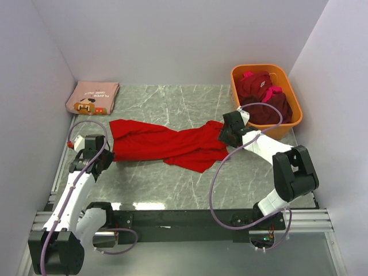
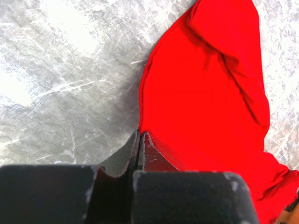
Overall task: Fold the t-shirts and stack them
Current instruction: Flatten the tshirt out
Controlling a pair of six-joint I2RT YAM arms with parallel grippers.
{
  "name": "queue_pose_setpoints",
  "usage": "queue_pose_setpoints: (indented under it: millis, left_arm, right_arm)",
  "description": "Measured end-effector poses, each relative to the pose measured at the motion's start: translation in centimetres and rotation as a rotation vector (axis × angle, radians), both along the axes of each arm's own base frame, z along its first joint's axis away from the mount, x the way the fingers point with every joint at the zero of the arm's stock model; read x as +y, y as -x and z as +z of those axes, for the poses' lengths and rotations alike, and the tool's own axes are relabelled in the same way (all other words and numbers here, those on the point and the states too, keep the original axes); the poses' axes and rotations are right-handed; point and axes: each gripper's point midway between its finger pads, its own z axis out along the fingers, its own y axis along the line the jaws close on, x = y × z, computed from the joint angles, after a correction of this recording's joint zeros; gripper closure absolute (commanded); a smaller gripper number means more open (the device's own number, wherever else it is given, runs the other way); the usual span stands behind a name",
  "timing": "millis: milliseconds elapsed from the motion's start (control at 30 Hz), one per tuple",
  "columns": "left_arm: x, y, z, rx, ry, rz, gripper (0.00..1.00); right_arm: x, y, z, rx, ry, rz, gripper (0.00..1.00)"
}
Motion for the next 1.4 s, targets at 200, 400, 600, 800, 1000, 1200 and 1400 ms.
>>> queue_pose_setpoints:
  millis: [200,400,600,800,1000,1200,1400]
  left_arm:
    - [0.0,-0.1,-0.1,0.003,0.000,0.000,0.99]
    - [0.0,-0.1,-0.1,0.000,0.000,0.000,0.99]
    - [0.0,-0.1,0.0,-0.001,0.002,-0.001,0.99]
    - [0.0,-0.1,0.1,-0.008,0.002,-0.001,0.99]
    - [0.0,-0.2,0.7,-0.033,0.002,-0.001,0.99]
    - [0.0,-0.2,0.7,-0.036,0.002,-0.001,0.99]
    - [0.0,-0.2,0.6,-0.034,0.002,-0.001,0.99]
  right_arm:
    - [0.4,-1.6,-0.1,-0.029,-0.009,-0.020,0.49]
    - [0.2,-1.8,-0.2,-0.040,0.005,-0.036,0.49]
    - [1.0,-0.7,-0.3,-0.038,0.071,-0.024,0.49]
    - [2.2,1.3,-1.4,0.030,0.069,0.005,0.49]
    - [2.4,1.7,-2.2,0.054,0.060,-0.013,0.49]
    - [2.3,1.7,-2.9,0.060,0.063,-0.031,0.51]
    - [2.4,0.7,-2.7,0.026,0.055,-0.045,0.68]
